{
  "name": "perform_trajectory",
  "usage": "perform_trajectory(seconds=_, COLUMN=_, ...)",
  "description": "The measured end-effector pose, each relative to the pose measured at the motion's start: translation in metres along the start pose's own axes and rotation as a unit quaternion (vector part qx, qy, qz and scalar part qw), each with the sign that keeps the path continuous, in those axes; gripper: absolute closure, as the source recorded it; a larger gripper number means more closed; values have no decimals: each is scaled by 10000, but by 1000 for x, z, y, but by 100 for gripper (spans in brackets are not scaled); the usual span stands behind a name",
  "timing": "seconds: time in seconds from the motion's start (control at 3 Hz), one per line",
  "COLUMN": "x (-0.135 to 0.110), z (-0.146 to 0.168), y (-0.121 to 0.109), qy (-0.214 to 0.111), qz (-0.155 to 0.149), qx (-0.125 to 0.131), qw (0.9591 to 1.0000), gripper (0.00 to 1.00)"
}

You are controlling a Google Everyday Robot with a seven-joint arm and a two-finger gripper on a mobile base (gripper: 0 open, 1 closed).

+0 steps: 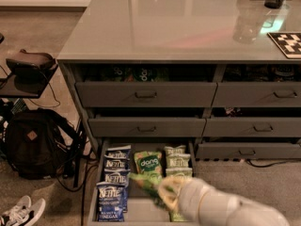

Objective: Pick green rice chip bag from bottom drawer and place on counter

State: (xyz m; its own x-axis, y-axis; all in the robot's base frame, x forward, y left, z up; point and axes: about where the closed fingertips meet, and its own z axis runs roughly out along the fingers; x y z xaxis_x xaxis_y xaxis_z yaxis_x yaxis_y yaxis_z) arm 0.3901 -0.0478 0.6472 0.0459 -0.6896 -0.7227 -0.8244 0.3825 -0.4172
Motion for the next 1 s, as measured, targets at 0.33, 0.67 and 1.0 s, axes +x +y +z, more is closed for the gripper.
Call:
perform_trajectory(seconds=0.33, x=-27, z=-28, y=57, qy=-317, qz=87, qx=-259, qw=9991, gripper=100)
perform_trajectory(seconds=0.67, x=-27, z=-28, y=57, qy=-318, qz=87, qx=-259, qw=9991, gripper=100)
perform_trajectory(seconds=1.0, x=-49, z=-18, y=8, qy=-480, qz=-195, qx=-169, qw=9985, gripper=100)
